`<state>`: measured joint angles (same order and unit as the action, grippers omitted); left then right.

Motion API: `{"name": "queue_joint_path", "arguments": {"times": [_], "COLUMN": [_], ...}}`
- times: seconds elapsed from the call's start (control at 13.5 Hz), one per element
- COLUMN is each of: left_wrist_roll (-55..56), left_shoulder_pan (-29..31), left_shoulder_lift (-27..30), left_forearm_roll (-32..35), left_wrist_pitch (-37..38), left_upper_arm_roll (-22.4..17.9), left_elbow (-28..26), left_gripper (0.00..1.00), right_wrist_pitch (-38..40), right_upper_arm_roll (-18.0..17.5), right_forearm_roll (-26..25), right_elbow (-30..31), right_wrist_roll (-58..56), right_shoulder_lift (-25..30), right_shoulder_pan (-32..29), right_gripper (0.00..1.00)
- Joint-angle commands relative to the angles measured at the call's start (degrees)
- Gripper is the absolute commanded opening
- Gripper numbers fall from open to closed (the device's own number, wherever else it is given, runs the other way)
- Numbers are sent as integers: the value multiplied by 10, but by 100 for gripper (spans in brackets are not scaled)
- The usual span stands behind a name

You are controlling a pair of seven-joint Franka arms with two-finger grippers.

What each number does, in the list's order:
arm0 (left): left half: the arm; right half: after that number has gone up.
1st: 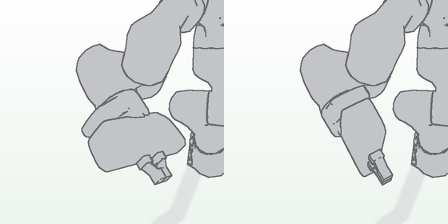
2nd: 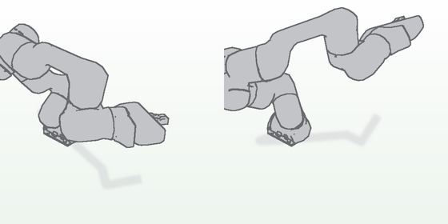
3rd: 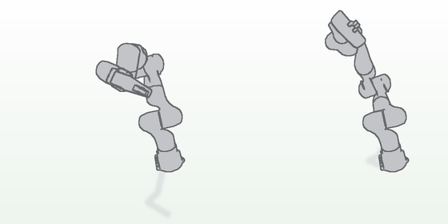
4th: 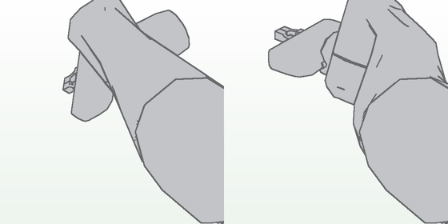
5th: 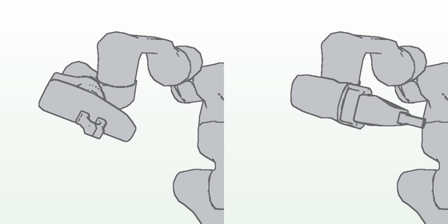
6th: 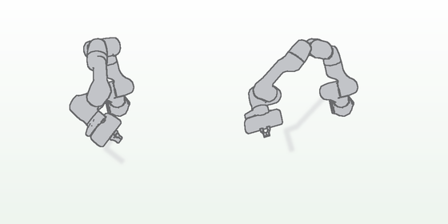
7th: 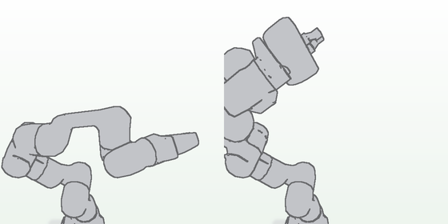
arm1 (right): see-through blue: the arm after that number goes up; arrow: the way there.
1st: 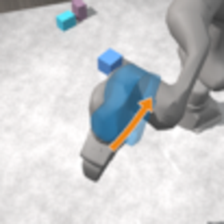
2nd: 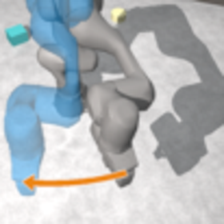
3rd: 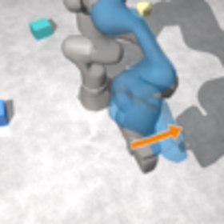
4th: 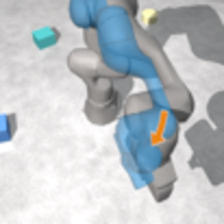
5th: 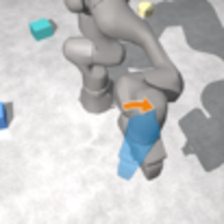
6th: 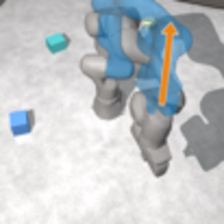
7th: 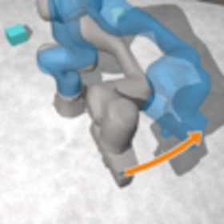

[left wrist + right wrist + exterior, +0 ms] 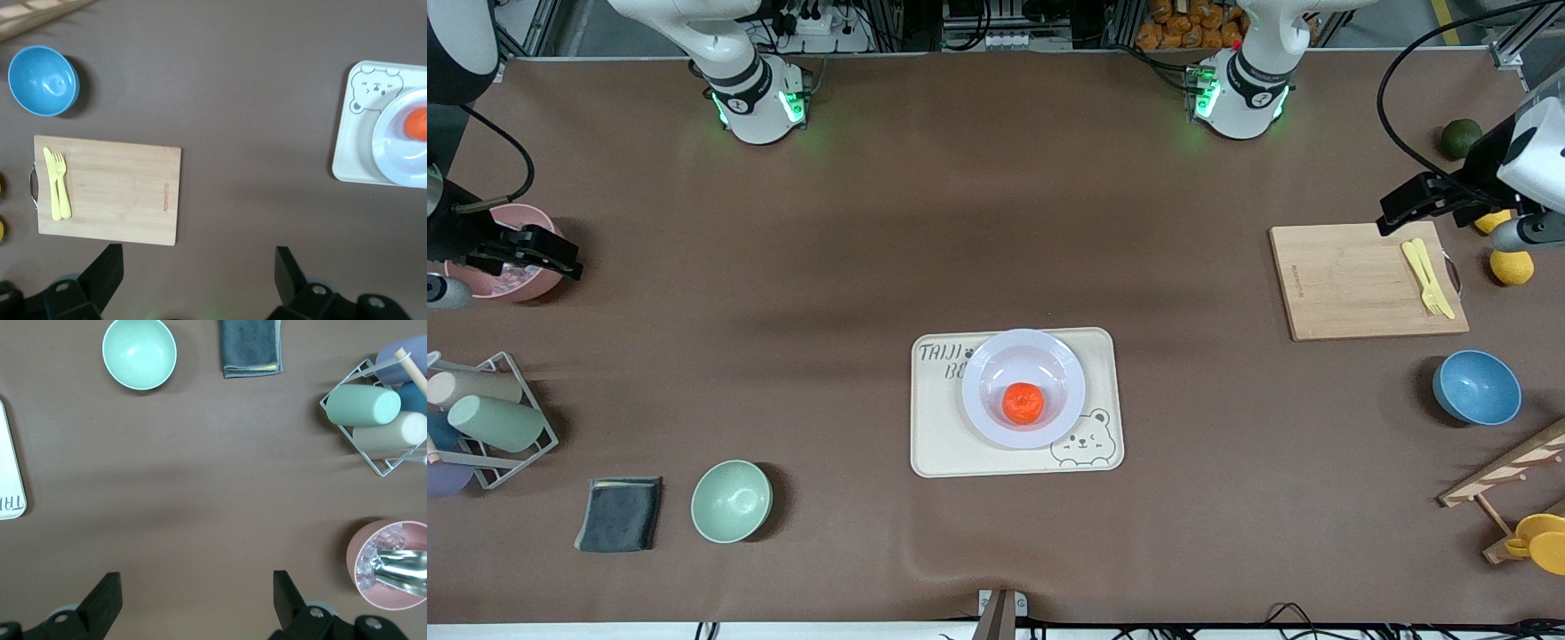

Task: Place orange and plate with both arms

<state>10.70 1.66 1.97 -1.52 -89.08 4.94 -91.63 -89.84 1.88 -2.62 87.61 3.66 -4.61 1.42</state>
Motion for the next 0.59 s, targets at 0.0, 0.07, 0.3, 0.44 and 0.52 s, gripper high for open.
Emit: {"name": "queue_joint_path", "arguments": {"times": [0.0,0.07,0.3,0.44,0.52], "left_wrist_roll": [-4,-3,-4,-11,-13], "left_shoulder_pan": [5,5,2,5,6], "left_shoulder_lift": [-14,-14,-14,-14,-15], "left_forearm_roll": [3,4,27,21,18], "left_wrist_pitch": [6,7,17,17,17], "left_upper_arm_roll": [2,1,5,6,5], "left_elbow": [45,45,45,44,44], "left_gripper": [100,100,100,100,100], "right_wrist_pitch": [12,12,16,27,28], "right_upper_arm_roll": [-13,-13,-12,-14,-13], "right_forearm_roll": [-5,-5,-5,-5,-5], "right_elbow": [-16,-17,-16,-16,-16], "right_wrist_roll": [19,19,19,19,19], "right_shoulder_lift": [4,3,6,13,15], "right_shoulder_pan": [-6,-5,-4,-4,-4], "right_gripper": [100,100,100,100,100]}}
